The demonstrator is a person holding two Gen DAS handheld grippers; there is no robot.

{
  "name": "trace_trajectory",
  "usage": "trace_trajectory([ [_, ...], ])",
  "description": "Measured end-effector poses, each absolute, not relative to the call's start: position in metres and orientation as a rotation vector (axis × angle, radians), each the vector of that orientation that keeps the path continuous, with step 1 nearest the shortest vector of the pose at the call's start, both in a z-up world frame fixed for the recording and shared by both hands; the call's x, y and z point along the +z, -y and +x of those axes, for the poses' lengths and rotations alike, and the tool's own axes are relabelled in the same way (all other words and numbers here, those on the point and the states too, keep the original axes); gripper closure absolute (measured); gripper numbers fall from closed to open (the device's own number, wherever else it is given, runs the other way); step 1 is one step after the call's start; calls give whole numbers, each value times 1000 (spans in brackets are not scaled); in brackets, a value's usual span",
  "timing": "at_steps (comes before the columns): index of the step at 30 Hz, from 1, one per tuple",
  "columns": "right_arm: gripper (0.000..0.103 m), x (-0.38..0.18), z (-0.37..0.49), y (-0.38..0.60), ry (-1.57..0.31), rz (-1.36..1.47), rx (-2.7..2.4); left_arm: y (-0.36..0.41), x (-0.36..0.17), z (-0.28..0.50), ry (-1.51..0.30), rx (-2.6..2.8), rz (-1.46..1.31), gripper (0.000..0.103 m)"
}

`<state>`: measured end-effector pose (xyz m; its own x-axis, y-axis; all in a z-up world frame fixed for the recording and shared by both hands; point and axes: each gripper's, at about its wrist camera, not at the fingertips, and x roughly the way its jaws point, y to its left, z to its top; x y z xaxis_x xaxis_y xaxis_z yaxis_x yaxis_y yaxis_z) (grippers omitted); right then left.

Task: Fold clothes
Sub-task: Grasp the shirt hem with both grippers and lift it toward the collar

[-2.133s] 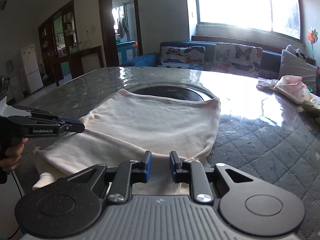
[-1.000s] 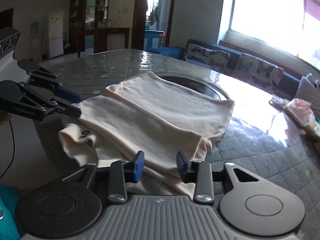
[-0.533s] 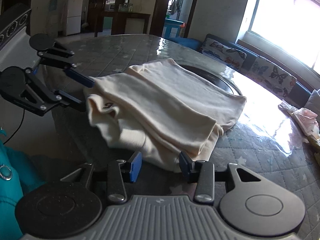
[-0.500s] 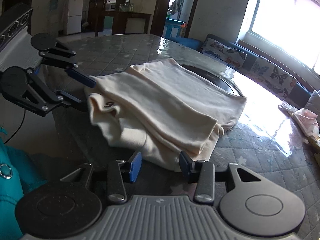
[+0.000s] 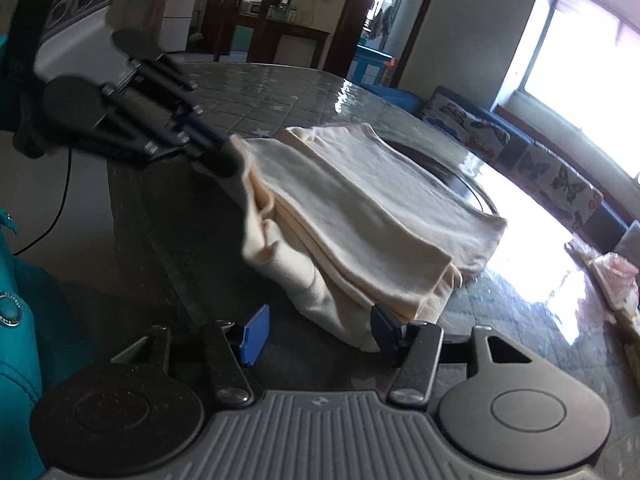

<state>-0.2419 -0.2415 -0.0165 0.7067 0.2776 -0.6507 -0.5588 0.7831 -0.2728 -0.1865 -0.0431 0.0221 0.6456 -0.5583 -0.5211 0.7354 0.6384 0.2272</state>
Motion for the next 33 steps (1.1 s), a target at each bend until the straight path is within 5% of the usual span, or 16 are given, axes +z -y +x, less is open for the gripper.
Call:
trace_trajectory([
  [9, 49, -22, -217, 229, -562, -539, 515, 42, 30, -167, -452, -765, 364, 94],
  [16, 81, -13, -187, 238, -651, -394, 564, 34, 24, -173, -458, -763, 378, 87],
  [25, 89, 5, -168, 255, -687, -219, 576, 26, 16, -188, -419, -737, 476, 53],
  [31, 89, 9, -164, 253, -678, -216, 570, 31, 6, -184, -413, -735, 566, 52],
  [33, 90, 9, -165, 253, -673, -214, 563, 33, 2, -181, -417, -734, 599, 63],
])
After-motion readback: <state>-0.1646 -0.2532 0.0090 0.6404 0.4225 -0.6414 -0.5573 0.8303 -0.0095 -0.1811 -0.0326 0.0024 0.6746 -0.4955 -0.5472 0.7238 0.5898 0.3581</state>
